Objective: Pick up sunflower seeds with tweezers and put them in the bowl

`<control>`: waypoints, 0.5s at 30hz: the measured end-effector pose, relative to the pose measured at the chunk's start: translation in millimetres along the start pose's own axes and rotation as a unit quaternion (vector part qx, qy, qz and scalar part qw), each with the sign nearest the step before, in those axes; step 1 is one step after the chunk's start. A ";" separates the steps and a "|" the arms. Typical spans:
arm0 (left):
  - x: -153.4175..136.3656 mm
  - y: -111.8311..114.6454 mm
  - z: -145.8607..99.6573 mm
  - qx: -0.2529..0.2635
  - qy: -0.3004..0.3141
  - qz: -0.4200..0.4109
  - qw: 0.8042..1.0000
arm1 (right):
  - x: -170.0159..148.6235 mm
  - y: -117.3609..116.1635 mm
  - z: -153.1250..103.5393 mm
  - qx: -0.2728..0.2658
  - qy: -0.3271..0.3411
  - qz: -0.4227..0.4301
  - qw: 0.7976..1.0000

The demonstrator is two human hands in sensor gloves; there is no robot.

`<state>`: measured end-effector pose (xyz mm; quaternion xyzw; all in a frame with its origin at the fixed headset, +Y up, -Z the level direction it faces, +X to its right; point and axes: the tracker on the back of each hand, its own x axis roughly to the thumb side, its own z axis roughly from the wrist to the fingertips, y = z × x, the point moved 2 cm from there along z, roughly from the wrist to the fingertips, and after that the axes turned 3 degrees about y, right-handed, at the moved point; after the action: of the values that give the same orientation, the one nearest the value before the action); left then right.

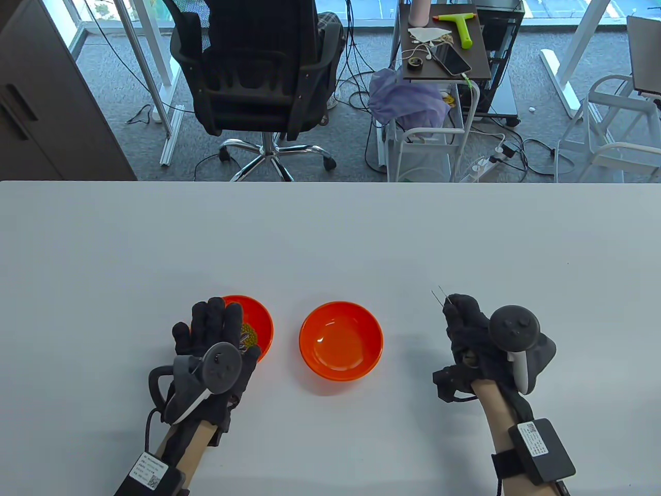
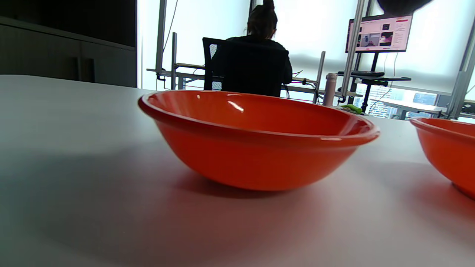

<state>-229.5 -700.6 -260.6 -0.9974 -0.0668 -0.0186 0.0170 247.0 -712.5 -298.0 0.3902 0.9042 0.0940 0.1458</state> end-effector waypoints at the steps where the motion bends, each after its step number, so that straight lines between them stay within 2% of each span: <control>1: -6.6 0.1 1.2 -0.006 -0.018 -0.008 1.000 | -0.7 0.4 0.4 0.000 -0.002 0.002 1.000; 7: -44.2 4.5 9.2 -0.035 -0.107 -0.015 0.994 | -7.2 -1.5 5.2 0.022 -0.022 -0.029 0.999; 15: -75.3 18.3 16.3 -0.081 -0.174 -0.040 0.981 | -12.1 -7.3 8.0 0.032 -0.034 -0.068 0.997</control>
<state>-301.1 -728.1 -280.4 -0.9801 -0.1064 0.1489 -0.0768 252.6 -725.9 -305.3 0.3349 0.9260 0.0413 0.1696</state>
